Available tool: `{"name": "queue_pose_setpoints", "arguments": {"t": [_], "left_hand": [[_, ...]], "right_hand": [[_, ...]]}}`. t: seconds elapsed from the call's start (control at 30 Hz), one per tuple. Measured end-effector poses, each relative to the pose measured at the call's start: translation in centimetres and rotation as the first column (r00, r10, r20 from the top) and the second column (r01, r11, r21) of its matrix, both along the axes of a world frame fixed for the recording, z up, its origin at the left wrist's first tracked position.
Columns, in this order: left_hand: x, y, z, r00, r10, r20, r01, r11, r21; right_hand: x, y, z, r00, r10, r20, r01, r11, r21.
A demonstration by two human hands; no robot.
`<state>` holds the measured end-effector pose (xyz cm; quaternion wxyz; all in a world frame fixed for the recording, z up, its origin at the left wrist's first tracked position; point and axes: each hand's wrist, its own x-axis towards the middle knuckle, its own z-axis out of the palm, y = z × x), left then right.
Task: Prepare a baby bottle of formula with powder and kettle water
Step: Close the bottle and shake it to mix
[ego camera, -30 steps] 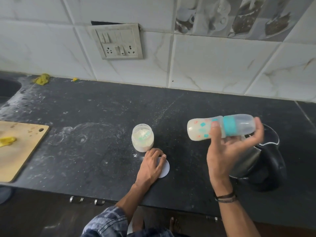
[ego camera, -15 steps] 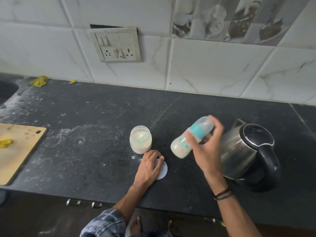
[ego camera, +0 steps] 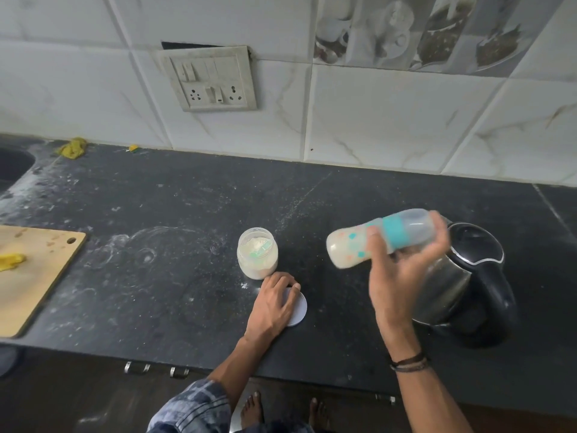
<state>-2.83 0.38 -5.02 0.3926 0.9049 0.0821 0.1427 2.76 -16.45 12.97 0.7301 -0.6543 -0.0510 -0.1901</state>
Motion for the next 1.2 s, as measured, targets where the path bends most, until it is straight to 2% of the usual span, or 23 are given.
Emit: {"name": "queue_pose_setpoints", "arguments": {"t": [0.03, 0.1, 0.13, 0.2, 0.23, 0.3, 0.37, 0.43, 0.5, 0.57, 0.6, 0.7, 0.77, 0.83, 0.93, 1.0, 1.1, 1.2], "left_hand": [[0.0, 0.0, 0.0, 1.000, -0.003, 0.002, 0.003, 1.000, 0.003], [0.0, 0.1, -0.1, 1.000, -0.006, 0.007, 0.006, 1.000, 0.004], [0.0, 0.1, -0.1, 1.000, -0.008, 0.008, 0.008, 1.000, 0.002], [-0.1, 0.1, -0.2, 1.000, -0.007, 0.013, 0.007, 1.000, -0.005], [-0.1, 0.1, -0.2, 1.000, -0.007, 0.015, 0.008, 1.000, -0.008], [-0.1, 0.1, -0.1, 1.000, -0.007, 0.016, 0.008, 1.000, -0.010], [0.0, 0.1, -0.1, 1.000, -0.003, 0.014, 0.003, 1.000, -0.007], [0.0, 0.1, -0.2, 1.000, -0.003, 0.014, 0.003, 1.000, -0.004], [0.0, 0.1, -0.2, 1.000, -0.005, 0.020, 0.005, 1.000, -0.002], [-0.1, 0.1, -0.1, 1.000, -0.006, 0.023, 0.006, 1.000, -0.006], [-0.1, 0.1, 0.0, 1.000, -0.007, 0.018, 0.007, 1.000, -0.011], [-0.1, 0.1, 0.0, 1.000, -0.006, 0.013, 0.006, 1.000, -0.008], [-0.1, 0.1, 0.0, 1.000, -0.006, 0.015, 0.006, 1.000, -0.005], [-0.1, 0.1, -0.2, 1.000, -0.006, 0.014, 0.006, 1.000, -0.002], [-0.1, 0.1, -0.2, 1.000, 0.005, 0.015, -0.005, 1.000, -0.006], [-0.1, 0.0, 0.0, 1.000, 0.002, 0.020, -0.002, 1.000, -0.003], [0.0, 0.0, -0.1, 1.000, -0.007, 0.025, 0.007, 1.000, 0.004], [0.0, 0.1, -0.4, 1.000, -0.005, 0.018, 0.005, 1.000, 0.002]], "right_hand": [[-0.1, 0.2, 0.4, 0.997, -0.071, 0.029, 0.069, 0.995, 0.065], [0.1, 0.3, 0.4, 0.991, -0.117, 0.057, 0.112, 0.991, 0.077], [0.5, 0.1, 0.1, 0.997, -0.063, 0.041, 0.063, 0.998, 0.021], [0.8, -0.2, -0.6, 0.988, 0.141, -0.067, -0.151, 0.975, -0.165], [0.7, -0.4, -0.8, 0.977, 0.187, -0.101, -0.203, 0.961, -0.189], [0.1, -0.4, -0.3, 0.994, 0.107, -0.032, -0.109, 0.990, -0.084], [-0.3, -0.2, 0.7, 0.996, -0.054, 0.069, 0.051, 0.998, 0.038], [-0.1, 0.0, 0.8, 0.985, -0.139, 0.102, 0.130, 0.988, 0.087], [0.8, 0.0, 0.1, 0.998, -0.032, 0.051, 0.033, 0.999, -0.009], [1.2, 0.0, -1.0, 0.980, 0.178, -0.088, -0.189, 0.973, -0.133], [1.1, 0.0, -1.3, 0.973, 0.197, -0.122, -0.211, 0.971, -0.115], [0.1, 0.3, -0.2, 0.998, 0.052, -0.031, -0.050, 0.997, 0.060], [-0.1, 0.4, 0.4, 0.996, -0.070, 0.047, 0.065, 0.993, 0.102], [0.3, 0.2, 0.0, 0.997, -0.059, 0.049, 0.057, 0.997, 0.048], [0.9, -0.1, -1.3, 0.977, 0.180, -0.111, -0.199, 0.963, -0.183], [0.5, -0.2, -1.0, 0.981, 0.171, -0.091, -0.181, 0.977, -0.111], [-0.4, 0.1, 0.7, 0.999, 0.013, 0.052, -0.018, 0.994, 0.108], [0.2, -0.1, 0.6, 0.993, -0.045, 0.113, 0.031, 0.992, 0.121]]}}
